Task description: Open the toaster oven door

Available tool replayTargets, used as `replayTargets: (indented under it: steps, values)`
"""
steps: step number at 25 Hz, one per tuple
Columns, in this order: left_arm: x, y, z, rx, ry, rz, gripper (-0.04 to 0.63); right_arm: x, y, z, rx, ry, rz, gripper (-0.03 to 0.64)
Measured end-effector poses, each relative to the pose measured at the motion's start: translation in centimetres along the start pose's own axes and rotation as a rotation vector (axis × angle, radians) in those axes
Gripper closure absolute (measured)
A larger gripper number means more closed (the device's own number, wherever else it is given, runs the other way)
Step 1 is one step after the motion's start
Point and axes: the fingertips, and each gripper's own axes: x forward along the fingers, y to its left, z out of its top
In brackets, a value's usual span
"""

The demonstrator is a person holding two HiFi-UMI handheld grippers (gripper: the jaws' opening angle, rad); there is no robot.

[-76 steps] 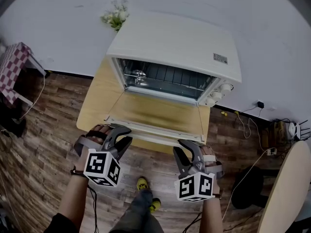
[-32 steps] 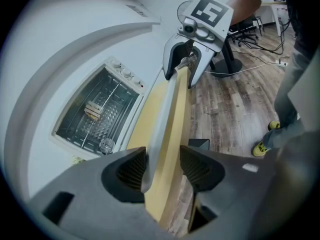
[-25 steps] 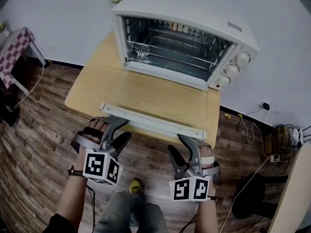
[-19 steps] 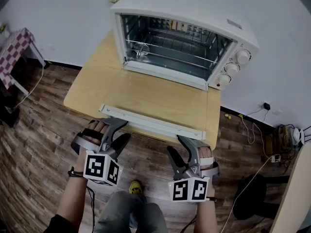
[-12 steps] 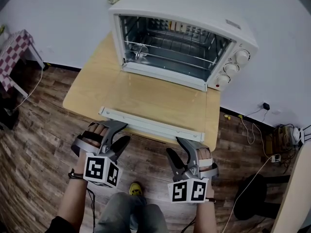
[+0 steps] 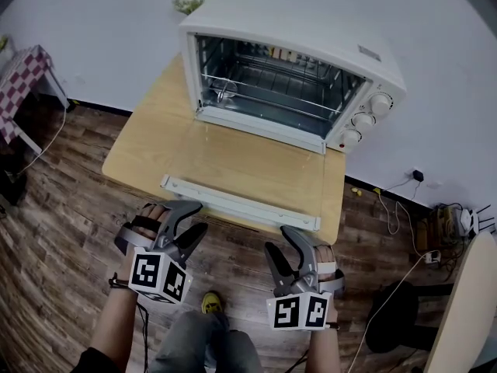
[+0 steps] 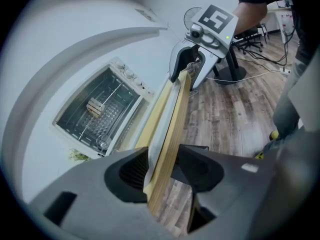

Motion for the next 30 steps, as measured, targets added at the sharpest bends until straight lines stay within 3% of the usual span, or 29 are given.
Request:
replayTargets:
  steps: [5,8,14,30]
  values:
    - [-2.9,0.1,1.8,-0.067,-0.01,-0.026,0.417,-3.3,-1.3,1.7,0.098,-0.017,-0.002,0.422]
    - [-5.5,1.3,3.1,-0.123,-0.017,-0.016,0.423,-5.7,-3.4,3.6,0.195,-0.058,-0.02,0.495]
    - [-11.5,3.8,7.1,-0.189,-0.049,-0.005,0.445,-11.7,-8.1,8.1,0.327,-0.116,-0.039,0.497]
    - [-22.7,8.8,15.4,-0.354,-0.119,0.11,0.512,-24.5,-14.5,12.6,0.404,-0.131,-0.173,0.549]
